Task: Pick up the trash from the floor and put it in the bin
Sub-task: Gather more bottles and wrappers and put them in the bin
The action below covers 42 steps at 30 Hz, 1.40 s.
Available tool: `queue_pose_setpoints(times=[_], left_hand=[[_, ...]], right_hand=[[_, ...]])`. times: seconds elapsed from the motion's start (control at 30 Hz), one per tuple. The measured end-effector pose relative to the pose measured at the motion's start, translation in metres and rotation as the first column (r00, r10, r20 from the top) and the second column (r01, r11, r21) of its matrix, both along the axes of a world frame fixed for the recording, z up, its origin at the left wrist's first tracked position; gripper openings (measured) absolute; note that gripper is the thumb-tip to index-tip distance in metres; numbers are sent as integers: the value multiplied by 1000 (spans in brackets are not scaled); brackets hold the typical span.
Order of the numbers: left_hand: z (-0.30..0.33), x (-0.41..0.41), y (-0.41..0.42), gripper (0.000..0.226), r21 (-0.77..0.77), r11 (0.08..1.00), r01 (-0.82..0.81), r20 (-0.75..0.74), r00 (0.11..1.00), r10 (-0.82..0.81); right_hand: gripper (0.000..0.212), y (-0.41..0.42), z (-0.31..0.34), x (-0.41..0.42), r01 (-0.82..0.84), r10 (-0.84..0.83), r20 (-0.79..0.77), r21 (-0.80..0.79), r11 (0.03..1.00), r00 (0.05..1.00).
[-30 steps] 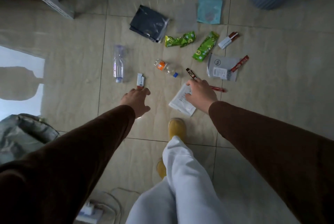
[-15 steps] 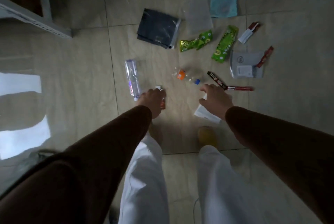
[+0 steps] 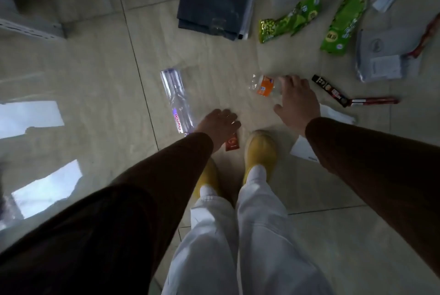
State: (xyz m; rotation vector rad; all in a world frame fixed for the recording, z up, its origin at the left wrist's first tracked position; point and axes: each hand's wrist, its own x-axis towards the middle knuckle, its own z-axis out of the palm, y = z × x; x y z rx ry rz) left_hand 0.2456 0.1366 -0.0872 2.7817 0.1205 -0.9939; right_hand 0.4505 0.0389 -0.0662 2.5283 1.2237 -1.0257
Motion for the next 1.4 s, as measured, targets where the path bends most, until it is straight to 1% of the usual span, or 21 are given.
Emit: queue_pose_setpoints(times=[0.17,0.3,0.43,0.5,0.53,0.57,0.6,0.63,0.7,0.73,0.8,0.87,0.93,1.0,1.07,1.1,1.13,1.2,1.27,1.33,1.4], left_hand=[[-68,2,-18,50,49,980,192,7,981,-193],[-107,9,-22,63,149,946,287,6,957,-291],[-118,15,-18,44,127,981,143,-9,990,-143],[-109,16,-14,34,62,995,-81,-31,996,83],[-100,16,-12,27,18,972,-234,-27,972,234],[-91,14,-10,19,-27,913,-408,8,913,408],[-81,12,-7,13,-74,810,-581,43,810,585],[-70,8,-3,13,-116,677,-726,46,677,734],[-49,-1,8,18,-165,423,-891,24,425,905],[-42,-6,15,18,-178,338,-924,45,335,941],[-32,-16,29,17,-171,236,-957,164,208,964],[-33,-23,40,24,-102,111,-989,236,85,968],[-37,-27,47,31,-60,-91,-994,176,-100,979],[-47,-27,51,36,-66,-283,-957,52,-287,957],[-61,-24,55,38,-111,-398,-911,-43,-396,917],[-69,-21,56,37,-128,-398,-909,-63,-393,918],[-75,-17,57,36,-136,-358,-924,-64,-353,933],[-83,-8,57,33,-109,-201,-973,-41,-198,979],[-85,2,56,31,-64,-28,-998,-14,-27,1000],[-80,8,54,26,-42,122,-992,16,121,992],[-75,11,53,23,-18,314,-949,48,313,949]], right_hand=[[71,0,-60,19,36,-36,-2,5,999,999],[75,4,-98,24,8,-8,27,-1,1000,1000],[70,3,-116,25,60,-60,-21,-21,998,998],[70,3,-112,27,104,-106,-54,-45,994,993],[69,4,-106,29,119,-122,-66,-49,992,990],[69,5,-99,32,126,-130,-75,-49,991,989],[69,6,-92,36,121,-125,-80,-45,992,989],[70,8,-84,40,109,-112,-79,-41,993,991],[70,15,-71,53,80,-81,-63,-26,996,995],[67,20,-66,60,56,-57,-47,-15,998,997],[56,35,-58,77,-33,33,18,15,999,999],[51,51,-52,96,-166,162,123,21,986,979],[50,69,-52,113,-299,294,195,-8,954,936],[45,88,-58,128,-387,391,227,-65,920,892],[47,107,-69,138,-439,462,229,-149,886,857],[50,115,-76,140,-456,493,218,-199,867,842],[55,121,-83,140,-471,521,204,-250,846,828],[57,126,-96,133,-484,542,189,-281,829,819],[52,120,-105,122,-466,504,196,-212,859,841],[59,106,-103,104,-384,399,161,-119,916,903],[64,87,-91,83,-176,176,92,-12,984,980]])
